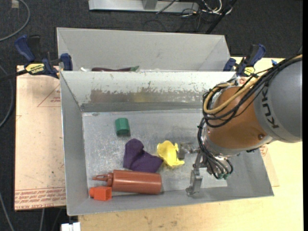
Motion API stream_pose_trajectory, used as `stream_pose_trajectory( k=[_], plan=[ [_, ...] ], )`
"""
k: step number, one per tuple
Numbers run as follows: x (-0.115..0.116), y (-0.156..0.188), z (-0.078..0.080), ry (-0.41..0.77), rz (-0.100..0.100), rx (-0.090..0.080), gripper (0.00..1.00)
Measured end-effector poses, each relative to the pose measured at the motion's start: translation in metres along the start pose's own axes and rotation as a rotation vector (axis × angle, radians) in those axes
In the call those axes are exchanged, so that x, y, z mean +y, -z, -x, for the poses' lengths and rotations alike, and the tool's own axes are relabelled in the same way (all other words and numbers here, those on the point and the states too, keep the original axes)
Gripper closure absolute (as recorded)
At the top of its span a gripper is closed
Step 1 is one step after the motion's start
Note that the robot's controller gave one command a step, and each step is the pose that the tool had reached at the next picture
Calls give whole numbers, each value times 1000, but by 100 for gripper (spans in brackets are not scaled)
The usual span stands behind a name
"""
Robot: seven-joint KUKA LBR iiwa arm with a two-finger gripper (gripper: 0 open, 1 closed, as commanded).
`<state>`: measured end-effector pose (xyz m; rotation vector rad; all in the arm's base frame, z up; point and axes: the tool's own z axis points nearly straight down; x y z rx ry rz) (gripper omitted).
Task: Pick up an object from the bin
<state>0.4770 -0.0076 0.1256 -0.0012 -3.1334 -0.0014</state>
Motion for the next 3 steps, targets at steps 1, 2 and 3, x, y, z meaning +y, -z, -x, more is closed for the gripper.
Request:
stream_pose_trajectory(
  k=[1, 2, 3],
  plan=[
    [0, 4, 2, 0, 0, -8, 0],
    [24, -11, 42, -85, 0, -7, 0],
    [31, -53, 90, 95, 1, -18, 100]
  ],
)
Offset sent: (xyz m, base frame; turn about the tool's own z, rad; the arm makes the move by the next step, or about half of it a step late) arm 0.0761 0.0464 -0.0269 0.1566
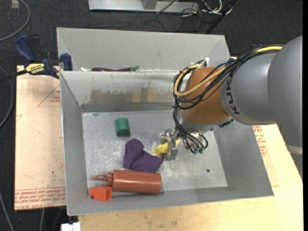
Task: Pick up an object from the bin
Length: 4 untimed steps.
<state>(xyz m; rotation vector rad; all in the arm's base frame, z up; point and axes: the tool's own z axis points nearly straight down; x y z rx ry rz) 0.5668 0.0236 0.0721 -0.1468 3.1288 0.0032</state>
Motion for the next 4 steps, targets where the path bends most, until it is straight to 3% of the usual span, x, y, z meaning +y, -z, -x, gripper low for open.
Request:
stream_pose_trajectory(
  k=[1, 2, 3, 4],
  plan=[
    [0, -2, -2, 0, 0, 6, 0],
    [0, 0, 0, 0, 0, 2, 100],
    [0, 0, 0, 0, 0, 2, 100],
    [3, 121, 1, 9, 0, -2, 100]
  ],
)
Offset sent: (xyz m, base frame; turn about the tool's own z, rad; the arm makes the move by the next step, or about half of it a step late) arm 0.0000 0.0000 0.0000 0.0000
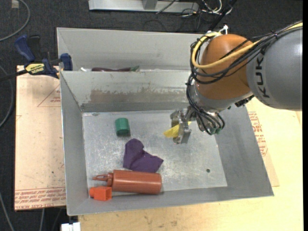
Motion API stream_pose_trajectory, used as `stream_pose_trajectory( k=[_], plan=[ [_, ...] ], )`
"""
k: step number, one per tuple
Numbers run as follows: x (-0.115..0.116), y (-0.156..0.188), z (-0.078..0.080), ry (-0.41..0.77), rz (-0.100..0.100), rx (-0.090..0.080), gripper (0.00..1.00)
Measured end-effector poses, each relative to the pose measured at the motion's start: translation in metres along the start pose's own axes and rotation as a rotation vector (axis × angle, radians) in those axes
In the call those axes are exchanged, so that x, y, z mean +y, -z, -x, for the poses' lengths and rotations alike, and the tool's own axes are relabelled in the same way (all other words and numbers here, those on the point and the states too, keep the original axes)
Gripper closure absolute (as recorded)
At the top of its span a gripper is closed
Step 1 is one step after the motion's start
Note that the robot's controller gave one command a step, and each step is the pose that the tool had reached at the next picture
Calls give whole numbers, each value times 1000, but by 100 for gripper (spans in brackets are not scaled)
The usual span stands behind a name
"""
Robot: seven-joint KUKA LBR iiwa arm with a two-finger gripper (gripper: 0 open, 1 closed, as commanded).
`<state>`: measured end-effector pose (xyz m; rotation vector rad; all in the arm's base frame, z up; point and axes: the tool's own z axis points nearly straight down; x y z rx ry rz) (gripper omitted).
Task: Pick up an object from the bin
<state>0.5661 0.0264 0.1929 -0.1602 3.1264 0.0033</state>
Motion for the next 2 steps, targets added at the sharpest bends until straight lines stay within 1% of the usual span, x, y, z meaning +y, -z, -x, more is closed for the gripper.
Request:
stream_pose_trajectory(
  k=[1, 2],
  plan=[
    [0, 0, 0, 0, 0, 0, 100],
    [-5, 44, -6, 16, 1, 7, 100]
  ],
)
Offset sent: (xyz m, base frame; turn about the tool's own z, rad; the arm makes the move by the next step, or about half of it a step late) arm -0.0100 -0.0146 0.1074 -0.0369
